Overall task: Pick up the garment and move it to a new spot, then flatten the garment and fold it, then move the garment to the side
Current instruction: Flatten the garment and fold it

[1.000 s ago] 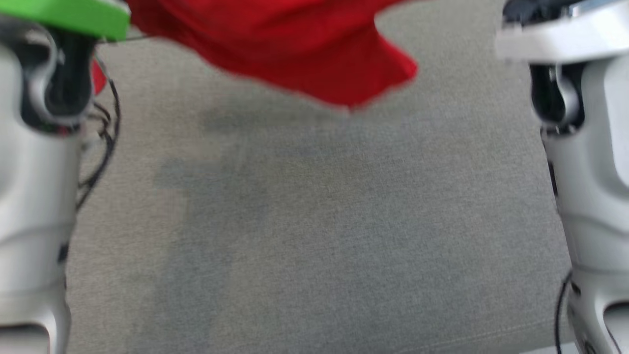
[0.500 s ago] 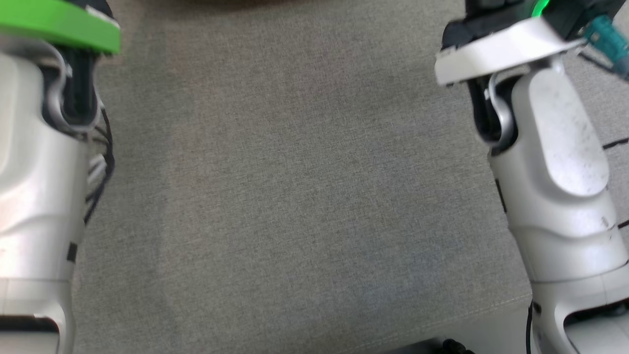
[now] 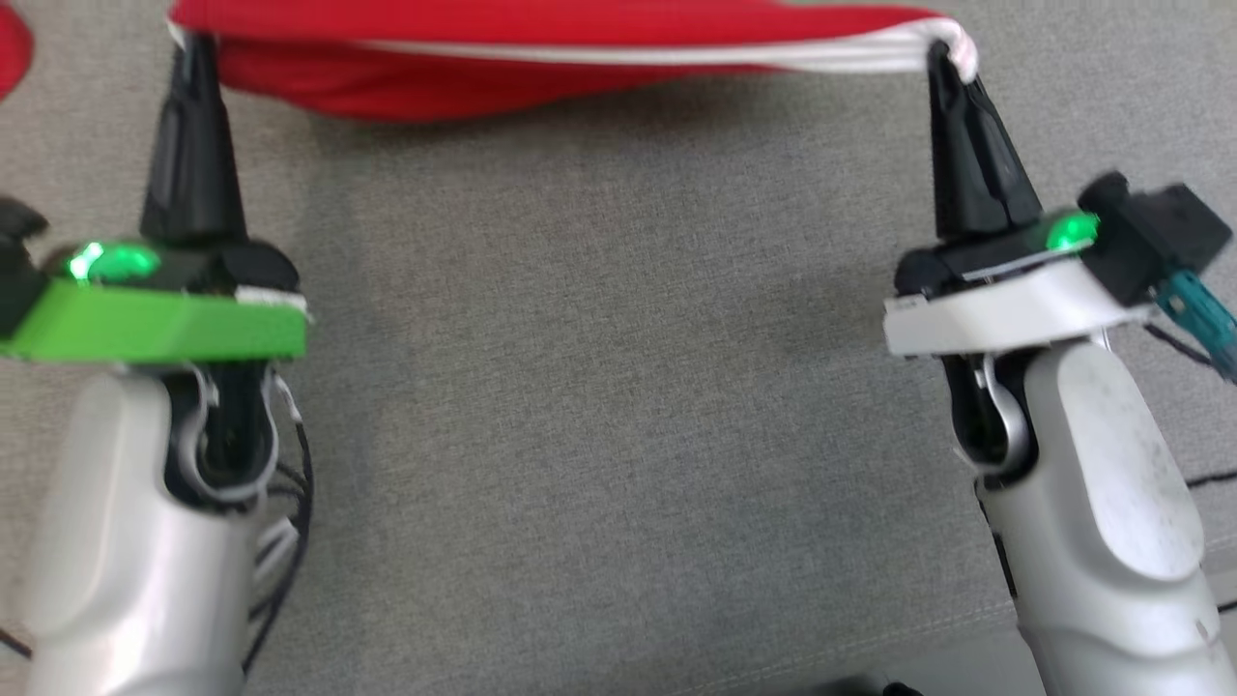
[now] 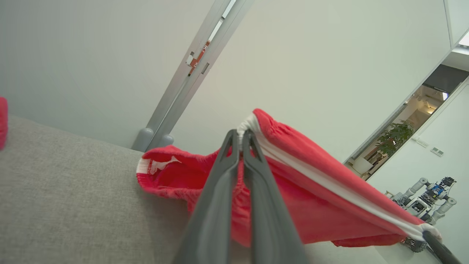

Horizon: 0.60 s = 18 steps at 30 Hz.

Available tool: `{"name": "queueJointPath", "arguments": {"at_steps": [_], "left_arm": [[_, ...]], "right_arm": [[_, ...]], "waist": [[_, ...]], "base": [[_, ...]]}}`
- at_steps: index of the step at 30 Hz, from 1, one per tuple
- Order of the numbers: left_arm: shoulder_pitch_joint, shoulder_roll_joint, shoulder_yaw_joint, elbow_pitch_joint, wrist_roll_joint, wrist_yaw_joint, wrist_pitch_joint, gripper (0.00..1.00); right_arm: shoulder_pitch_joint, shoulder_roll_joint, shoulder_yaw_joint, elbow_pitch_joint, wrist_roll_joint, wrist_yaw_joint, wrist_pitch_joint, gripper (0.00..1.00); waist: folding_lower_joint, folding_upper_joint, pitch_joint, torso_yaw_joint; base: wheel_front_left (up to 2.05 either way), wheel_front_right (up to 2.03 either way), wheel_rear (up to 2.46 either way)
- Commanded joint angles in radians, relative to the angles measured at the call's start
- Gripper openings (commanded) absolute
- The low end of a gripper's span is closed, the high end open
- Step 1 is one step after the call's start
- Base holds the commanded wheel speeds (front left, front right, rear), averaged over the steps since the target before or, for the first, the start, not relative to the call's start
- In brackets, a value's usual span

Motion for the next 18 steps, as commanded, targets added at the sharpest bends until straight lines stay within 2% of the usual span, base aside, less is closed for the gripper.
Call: {"name": "queueJointPath", "arguments": {"at_steps": [1,12,18], "left_arm": [[0.046,-0.003,0.011,-0.031,0.006,-0.001,-0.006,0.00],[0.386,-0.102,0.075,-0.248,0.017,0.001,-0.006,0.00],[0.527,-0.130,0.078,-0.330,0.032,0.001,-0.006,0.00]], "right_arm": [[0.043,-0.012,-0.016,-0.024,0.011,-0.002,-0.003,0.00],[0.347,-0.039,-0.057,-0.212,0.020,-0.003,-0.003,0.00],[0.485,-0.059,-0.055,-0.326,0.001,-0.003,-0.003,0.00]], "waist": [[-0.0001,0.0000,-0.052,0.021],[-0.0001,0.0000,-0.247,0.023],[-0.0001,0.0000,-0.321,0.010]], "base": [[0.00,0.00,0.00],[0.00,0.00,0.00],[0.00,0.00,0.00]]}}
